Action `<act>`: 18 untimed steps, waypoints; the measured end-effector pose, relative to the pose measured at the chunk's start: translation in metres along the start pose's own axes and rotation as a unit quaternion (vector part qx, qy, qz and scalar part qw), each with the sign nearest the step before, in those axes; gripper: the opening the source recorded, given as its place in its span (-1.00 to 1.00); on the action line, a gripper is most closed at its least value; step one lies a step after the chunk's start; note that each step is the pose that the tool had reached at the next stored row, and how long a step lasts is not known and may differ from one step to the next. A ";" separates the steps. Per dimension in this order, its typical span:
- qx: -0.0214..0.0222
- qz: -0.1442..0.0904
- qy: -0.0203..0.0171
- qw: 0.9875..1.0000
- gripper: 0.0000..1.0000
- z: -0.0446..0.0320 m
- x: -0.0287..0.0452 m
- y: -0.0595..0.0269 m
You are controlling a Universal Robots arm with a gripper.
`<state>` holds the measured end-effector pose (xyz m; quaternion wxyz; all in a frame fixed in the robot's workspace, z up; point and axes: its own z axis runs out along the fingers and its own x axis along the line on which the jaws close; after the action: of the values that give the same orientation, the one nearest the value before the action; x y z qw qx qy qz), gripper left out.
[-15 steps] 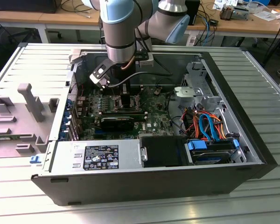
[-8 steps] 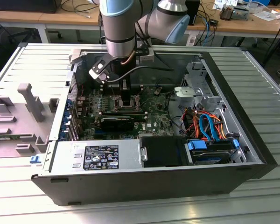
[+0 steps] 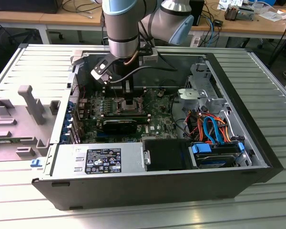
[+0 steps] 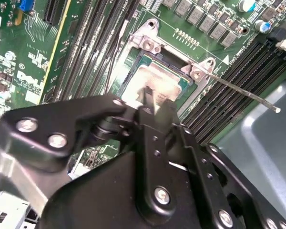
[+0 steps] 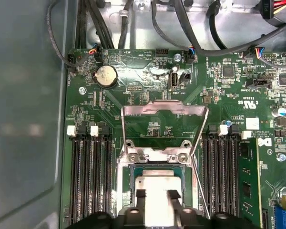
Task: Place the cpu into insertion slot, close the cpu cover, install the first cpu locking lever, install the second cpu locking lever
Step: 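Place the cpu into insertion slot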
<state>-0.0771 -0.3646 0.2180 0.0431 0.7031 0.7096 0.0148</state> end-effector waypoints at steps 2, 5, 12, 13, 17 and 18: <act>0.007 0.000 -0.001 1.000 -0.77 0.0004 -0.0001 0.0059; 0.048 -0.003 -0.010 0.999 -0.79 0.0010 -0.0001 0.0125; 0.053 -0.003 -0.014 0.998 -0.79 -0.0258 -0.0012 0.0167; 0.053 -0.003 -0.014 0.998 -0.79 -0.0265 -0.0013 0.0168; 0.053 -0.003 -0.014 0.998 -0.79 -0.0266 -0.0013 0.0168; 0.053 -0.003 -0.014 0.998 -0.79 -0.0266 -0.0013 0.0168</act>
<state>-0.0625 -0.3646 0.2459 0.0153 0.7024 0.7109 -0.0328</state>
